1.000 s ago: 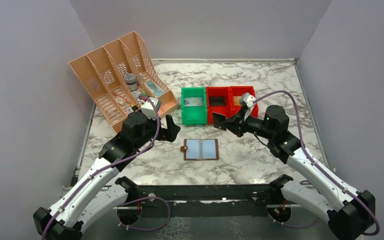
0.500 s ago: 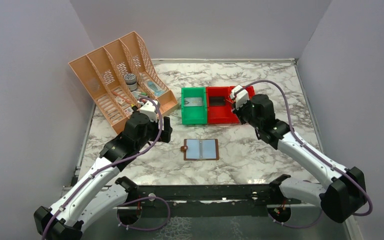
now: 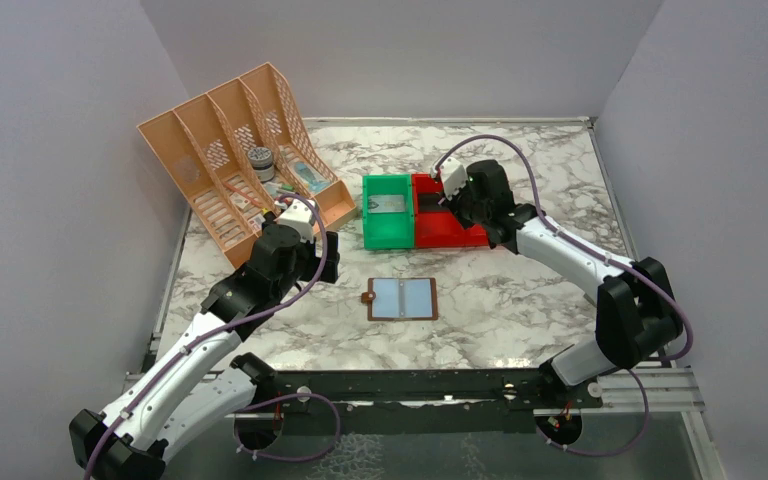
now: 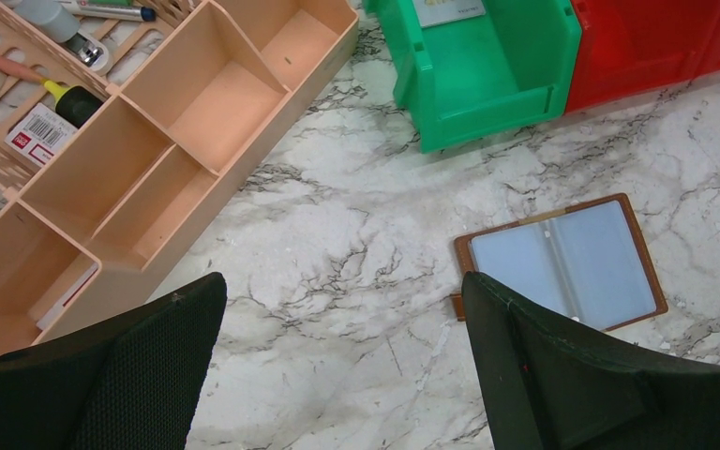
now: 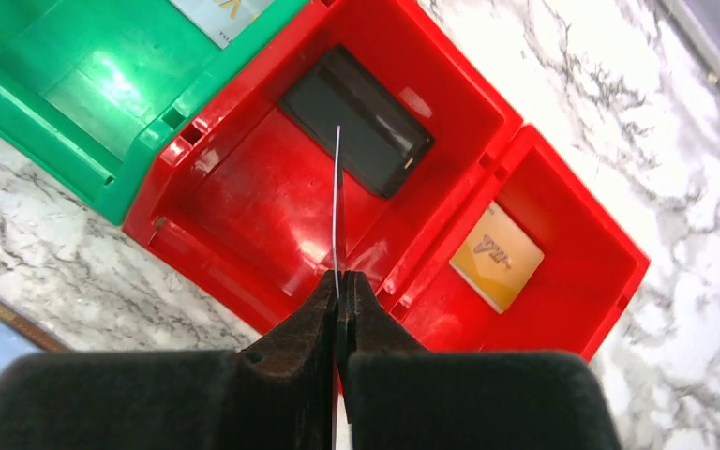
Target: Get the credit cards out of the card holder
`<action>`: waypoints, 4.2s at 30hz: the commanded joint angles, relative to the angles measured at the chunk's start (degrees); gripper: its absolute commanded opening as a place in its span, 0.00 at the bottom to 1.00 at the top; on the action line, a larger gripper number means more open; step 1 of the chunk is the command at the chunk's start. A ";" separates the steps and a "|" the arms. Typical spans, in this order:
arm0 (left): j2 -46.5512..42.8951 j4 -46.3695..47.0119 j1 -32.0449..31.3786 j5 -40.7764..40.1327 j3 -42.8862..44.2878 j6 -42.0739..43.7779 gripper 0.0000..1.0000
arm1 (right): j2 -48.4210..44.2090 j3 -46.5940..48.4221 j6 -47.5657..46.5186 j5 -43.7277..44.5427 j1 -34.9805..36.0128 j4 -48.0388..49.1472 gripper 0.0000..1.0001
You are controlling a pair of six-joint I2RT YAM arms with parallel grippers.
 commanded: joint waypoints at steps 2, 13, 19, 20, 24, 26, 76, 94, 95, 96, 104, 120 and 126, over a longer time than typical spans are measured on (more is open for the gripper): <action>0.91 -0.55 -0.04 -0.87 0.05 0.65 0.99 | 3.35 4.20 -8.99 -3.11 -0.07 1.72 0.01; 3.06 -1.09 -0.05 0.62 0.67 0.83 0.99 | 9.19 4.25 -23.49 -2.50 0.12 5.26 0.01; 1.91 -1.20 -0.01 0.25 0.67 0.83 0.99 | 11.90 6.23 -25.57 -2.55 0.14 4.21 0.01; 1.70 -1.22 -0.05 0.18 0.62 0.76 0.99 | 12.16 6.13 -25.80 -2.42 0.14 4.61 0.01; 1.77 -1.21 -0.06 0.82 0.66 0.74 0.99 | 13.06 6.03 -26.96 -1.33 0.14 5.77 0.01; 2.21 -1.15 0.00 1.04 0.73 0.74 0.99 | 13.75 6.18 -27.45 -1.26 0.14 6.41 0.01; 4.86 -1.39 -0.06 1.97 0.84 1.44 0.99 | 28.53 15.25 -43.09 -8.37 -0.53 4.81 0.26; 5.74 -1.38 -0.06 3.41 0.93 1.52 0.99 | 29.09 15.67 -38.31 -6.63 -0.92 7.55 0.29; 5.87 -1.37 -0.06 3.52 0.93 1.53 0.99 | 29.28 15.84 -38.16 -6.52 -0.92 7.35 0.29; 5.99 -1.33 -0.05 3.66 0.93 1.53 0.99 | 29.40 16.05 -38.04 -6.49 -0.94 7.16 0.29; 6.56 -1.35 -0.06 4.21 1.02 1.53 0.99 | 29.39 16.21 -37.75 -7.31 -1.00 6.04 0.30; 7.25 -1.40 -0.06 5.25 1.10 1.62 0.99 | 27.93 16.70 -35.69 -9.52 -1.44 4.56 0.41; 7.37 -1.40 -0.06 5.78 1.09 1.70 0.99 | 25.32 15.52 -34.00 -11.26 -1.62 6.51 0.42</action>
